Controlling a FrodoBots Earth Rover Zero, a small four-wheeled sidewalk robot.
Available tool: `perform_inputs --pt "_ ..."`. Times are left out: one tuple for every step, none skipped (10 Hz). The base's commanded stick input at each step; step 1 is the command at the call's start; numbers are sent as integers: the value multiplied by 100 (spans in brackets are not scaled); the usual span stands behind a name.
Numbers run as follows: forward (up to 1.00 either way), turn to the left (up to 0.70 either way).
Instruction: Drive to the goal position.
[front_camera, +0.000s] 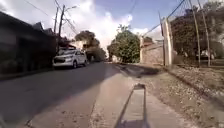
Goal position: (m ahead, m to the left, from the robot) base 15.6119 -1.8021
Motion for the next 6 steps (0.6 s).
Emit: perform_inputs --pt "100 0" --pt "100 0" --pt "100 0" --pt "100 0" --pt "100 0" --pt "100 0"
